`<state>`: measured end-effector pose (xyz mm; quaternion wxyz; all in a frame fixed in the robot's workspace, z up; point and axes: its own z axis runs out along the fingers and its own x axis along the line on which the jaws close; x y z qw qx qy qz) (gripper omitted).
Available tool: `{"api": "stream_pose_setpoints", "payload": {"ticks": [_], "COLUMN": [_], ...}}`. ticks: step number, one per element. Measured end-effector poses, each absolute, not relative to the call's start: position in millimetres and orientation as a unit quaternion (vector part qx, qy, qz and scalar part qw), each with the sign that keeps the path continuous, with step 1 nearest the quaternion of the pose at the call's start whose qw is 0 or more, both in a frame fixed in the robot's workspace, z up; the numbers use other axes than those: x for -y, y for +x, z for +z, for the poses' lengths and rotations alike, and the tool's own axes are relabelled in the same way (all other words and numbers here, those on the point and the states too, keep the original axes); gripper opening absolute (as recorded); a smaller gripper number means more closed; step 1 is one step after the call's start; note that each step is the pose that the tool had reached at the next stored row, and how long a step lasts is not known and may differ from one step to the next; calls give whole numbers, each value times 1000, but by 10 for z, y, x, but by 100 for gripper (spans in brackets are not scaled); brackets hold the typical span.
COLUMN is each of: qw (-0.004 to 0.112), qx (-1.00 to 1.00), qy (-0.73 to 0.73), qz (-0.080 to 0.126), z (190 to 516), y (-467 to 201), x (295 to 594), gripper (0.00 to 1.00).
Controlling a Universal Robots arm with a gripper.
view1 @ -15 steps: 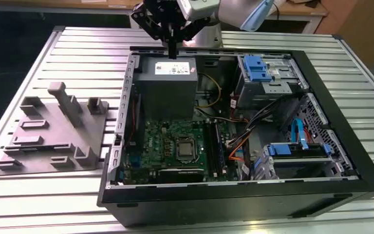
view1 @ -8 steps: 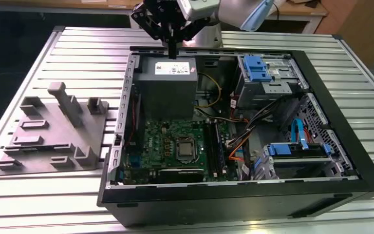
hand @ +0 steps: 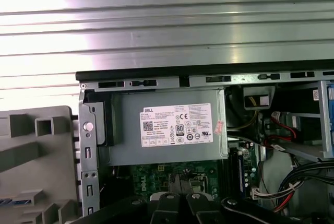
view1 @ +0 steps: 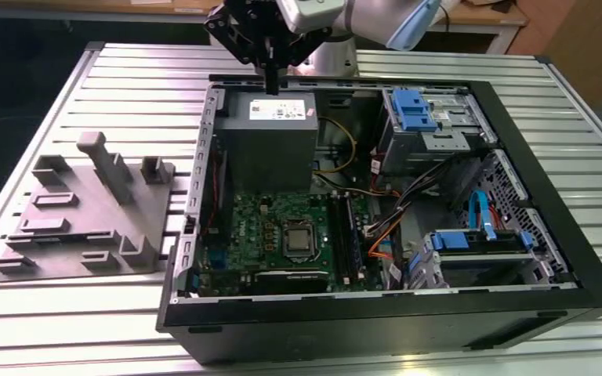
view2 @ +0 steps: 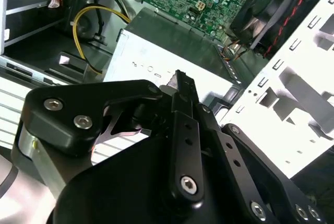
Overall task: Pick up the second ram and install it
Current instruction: 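Reach for the second ram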
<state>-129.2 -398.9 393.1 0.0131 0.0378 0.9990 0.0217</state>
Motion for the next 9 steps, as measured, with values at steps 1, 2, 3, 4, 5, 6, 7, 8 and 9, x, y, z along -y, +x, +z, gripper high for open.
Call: {"api": "stream_pose_setpoints", "payload": {"ticks": [1, 2, 3, 4, 5, 6, 7, 8, 9], "qw": [13, 13, 13, 13, 13, 13, 13, 13, 13], "qx": [-999, -999, -999, -999, -999, -999, -999, -999, -999], "qy": [38, 38, 38, 38, 38, 38, 38, 38, 38], "qz": [22, 22, 22, 22, 22, 22, 22, 22, 22], "z": [3931, 3930, 3930, 3930, 3930, 3929, 3929, 3929, 3928], "y": [-1312, -1332, -1352, -1373, -1392, -1411, -1428, -1445, -1461], "x": [3989, 3989, 3989, 3989, 3990, 3989, 3989, 3989, 3989], "gripper": [10, 10, 10, 10, 10, 10, 10, 10, 10]}}
